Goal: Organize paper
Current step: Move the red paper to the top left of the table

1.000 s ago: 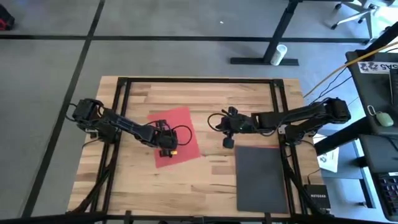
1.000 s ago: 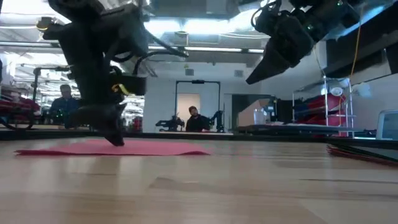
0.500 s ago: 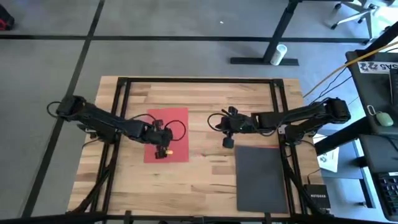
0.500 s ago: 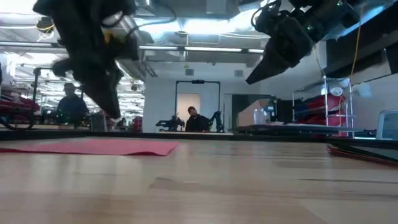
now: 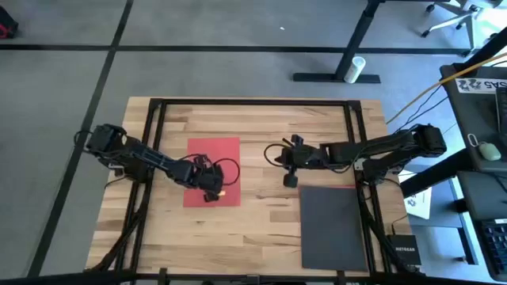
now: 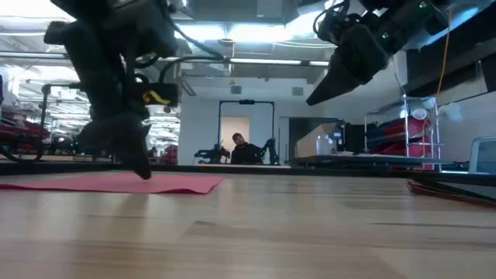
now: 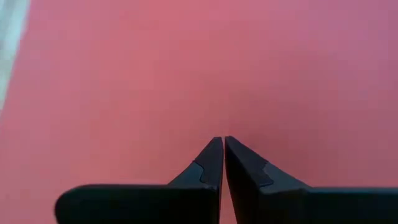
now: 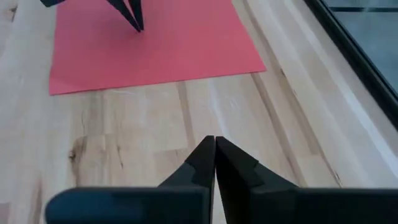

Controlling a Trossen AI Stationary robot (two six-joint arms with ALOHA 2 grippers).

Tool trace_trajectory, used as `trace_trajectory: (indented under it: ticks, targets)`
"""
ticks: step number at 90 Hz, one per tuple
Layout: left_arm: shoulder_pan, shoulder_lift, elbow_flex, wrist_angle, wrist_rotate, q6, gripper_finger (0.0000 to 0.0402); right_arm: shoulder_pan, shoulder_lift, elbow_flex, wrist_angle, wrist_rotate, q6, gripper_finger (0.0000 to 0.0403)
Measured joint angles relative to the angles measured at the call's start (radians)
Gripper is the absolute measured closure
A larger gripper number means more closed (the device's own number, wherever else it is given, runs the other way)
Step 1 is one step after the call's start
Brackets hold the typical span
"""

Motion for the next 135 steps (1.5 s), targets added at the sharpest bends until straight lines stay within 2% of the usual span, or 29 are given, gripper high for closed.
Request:
trace_trajectory:
  ticks: [13,40,67,84,98,117,135]
  targets:
    - [0.002,-0.001,-0.046,0.006,-0.012,-0.047,0.0402,0.0,0.0,0.0,0.0,0.0,0.0,0.0403]
    - [0.054,-0.005,-0.063,-0.13,-0.094,-0.086,0.0402,0.0,0.0,0.0,0.001,0.0,0.0,0.0403]
    - [0.149,-0.004,-0.065,-0.147,-0.109,-0.036,0.0402,0.0,0.0,0.0,0.002,0.0,0.0,0.0403]
    - [0.14,-0.042,-0.053,-0.163,-0.1,-0.025,0.0402,0.0,0.0,0.0,0.003,0.0,0.0,0.0403]
    - [0.068,-0.119,0.017,-0.246,-0.043,-0.078,0.0402,0.0,0.0,0.0,0.003,0.0,0.0,0.0403]
    - [-0.112,-0.178,0.042,-0.251,0.25,-0.083,0.0402,0.0,0.0,0.0,-0.008,0.0,0.0,0.0403]
    - [-0.262,-0.132,0.041,-0.263,0.386,-0.152,0.0402,0.0,0.0,0.0,-0.011,0.0,0.0,0.0403]
